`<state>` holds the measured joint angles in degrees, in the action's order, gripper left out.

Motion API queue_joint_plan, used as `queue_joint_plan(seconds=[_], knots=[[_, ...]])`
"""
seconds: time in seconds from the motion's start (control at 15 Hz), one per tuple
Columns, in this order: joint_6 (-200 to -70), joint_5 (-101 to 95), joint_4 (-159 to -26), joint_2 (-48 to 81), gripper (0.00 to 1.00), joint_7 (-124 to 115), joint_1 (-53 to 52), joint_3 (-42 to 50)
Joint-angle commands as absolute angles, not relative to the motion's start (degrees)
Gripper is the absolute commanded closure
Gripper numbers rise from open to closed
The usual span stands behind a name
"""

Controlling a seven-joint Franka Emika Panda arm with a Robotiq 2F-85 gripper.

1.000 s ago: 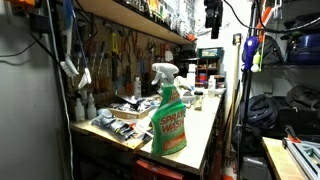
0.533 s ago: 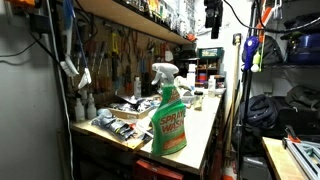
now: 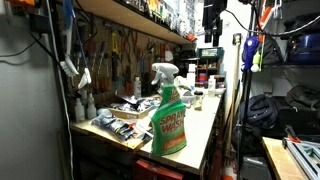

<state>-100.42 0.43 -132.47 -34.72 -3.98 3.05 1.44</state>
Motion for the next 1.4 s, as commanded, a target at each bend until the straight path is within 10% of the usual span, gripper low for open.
queue_joint_plan(seconds=[0.0, 1.33], knots=[[-104.7, -2.5, -129.5, -26.7, 0.0, 0.1, 5.2, 5.1], [-107.5, -1.1, -99.4, 14.0, 0.0, 11.1, 16.3, 14.6]])
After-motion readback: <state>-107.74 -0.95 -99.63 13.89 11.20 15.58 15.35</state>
